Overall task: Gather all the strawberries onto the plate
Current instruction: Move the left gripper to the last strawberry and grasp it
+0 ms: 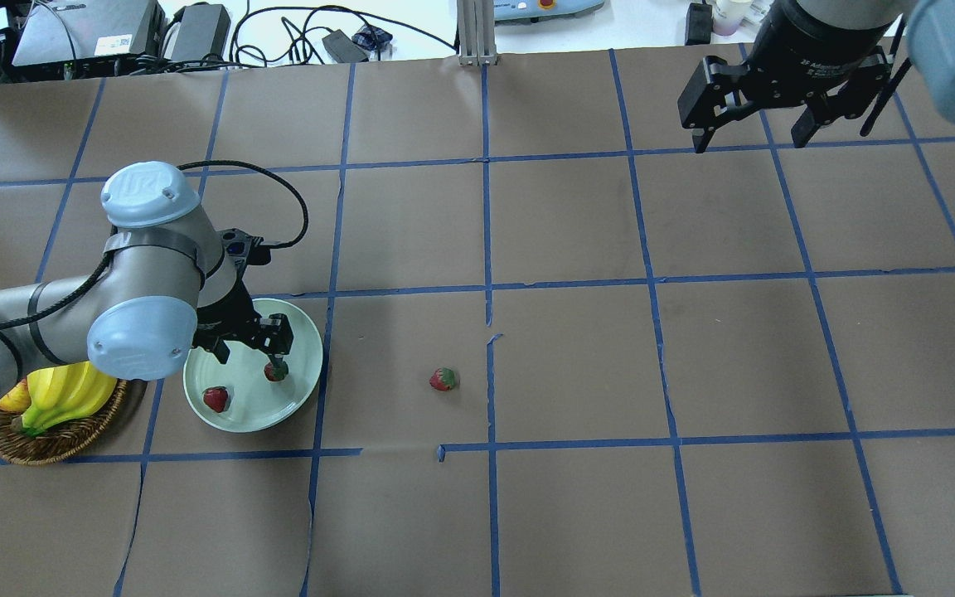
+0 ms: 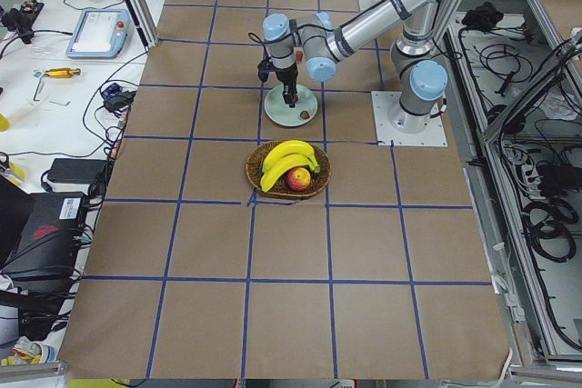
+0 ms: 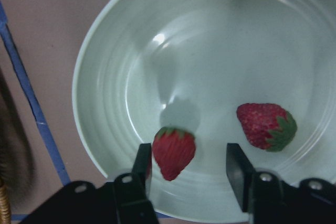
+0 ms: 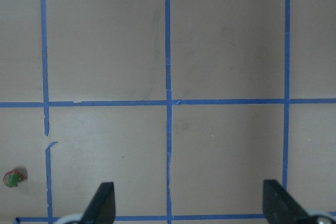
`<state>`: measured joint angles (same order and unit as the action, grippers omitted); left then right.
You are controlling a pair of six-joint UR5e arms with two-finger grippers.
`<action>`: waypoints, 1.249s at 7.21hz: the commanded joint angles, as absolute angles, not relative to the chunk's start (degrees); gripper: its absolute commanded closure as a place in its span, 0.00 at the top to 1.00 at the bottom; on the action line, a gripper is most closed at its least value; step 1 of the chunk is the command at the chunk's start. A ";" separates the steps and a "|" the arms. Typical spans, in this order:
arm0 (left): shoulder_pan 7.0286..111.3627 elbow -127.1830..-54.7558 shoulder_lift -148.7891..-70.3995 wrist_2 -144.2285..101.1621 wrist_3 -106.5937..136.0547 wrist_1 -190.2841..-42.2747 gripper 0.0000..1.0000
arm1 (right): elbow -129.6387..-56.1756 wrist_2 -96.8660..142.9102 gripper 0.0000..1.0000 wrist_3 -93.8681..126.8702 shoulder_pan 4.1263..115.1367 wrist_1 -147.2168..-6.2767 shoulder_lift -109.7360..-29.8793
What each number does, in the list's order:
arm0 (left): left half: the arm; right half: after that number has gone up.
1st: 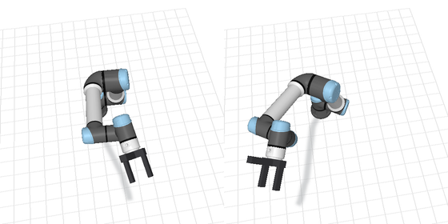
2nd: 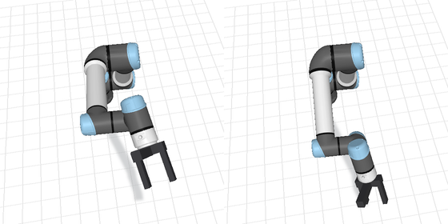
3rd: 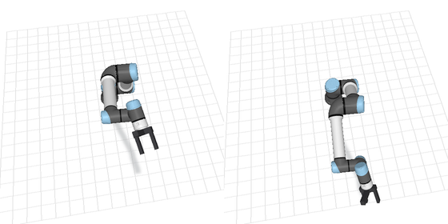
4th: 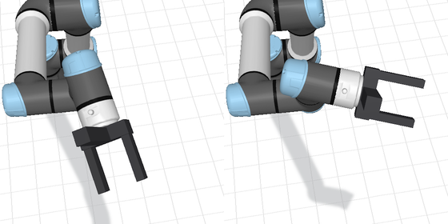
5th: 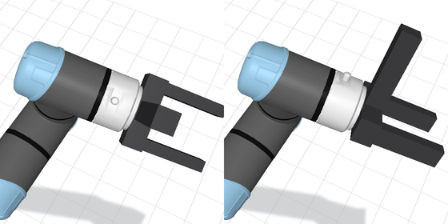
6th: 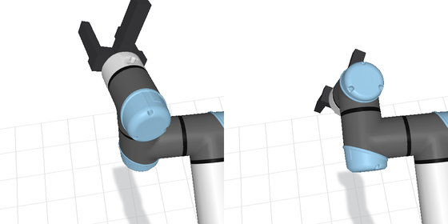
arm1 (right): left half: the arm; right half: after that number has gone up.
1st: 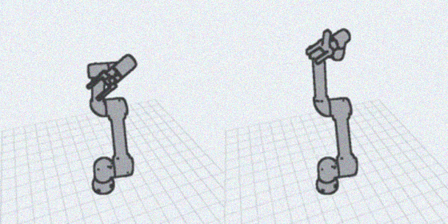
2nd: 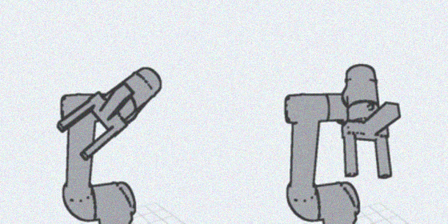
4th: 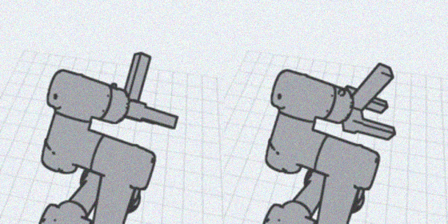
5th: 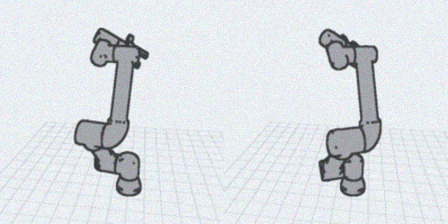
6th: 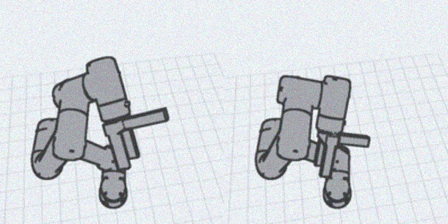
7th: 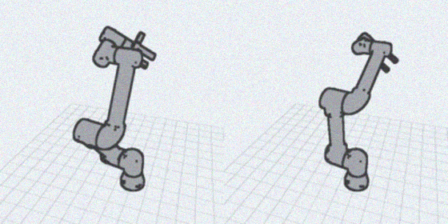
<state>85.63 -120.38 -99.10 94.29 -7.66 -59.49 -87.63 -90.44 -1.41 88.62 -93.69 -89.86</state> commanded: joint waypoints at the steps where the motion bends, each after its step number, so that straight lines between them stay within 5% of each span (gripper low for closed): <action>1: 100.30 -115.96 -99.75 92.99 12.21 -58.89 1.00 | -87.54 -90.44 1.00 -1.41 88.59 -93.69 -89.82; 6: 111.09 -113.64 -110.28 87.80 38.05 -51.15 0.95 | -87.71 -90.44 1.00 -1.49 88.59 -93.69 -89.91; 8: 111.27 -115.13 -111.88 88.24 37.88 -50.80 0.79 | -87.71 -90.44 1.00 -1.49 88.59 -93.69 -89.91; 9: 111.36 -115.22 -111.80 87.98 37.71 -50.80 0.59 | -87.71 -90.44 1.00 -1.49 88.59 -93.69 -89.91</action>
<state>111.24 -114.87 -111.47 88.07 37.78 -50.95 -87.72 -90.44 -1.49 88.59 -93.69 -89.91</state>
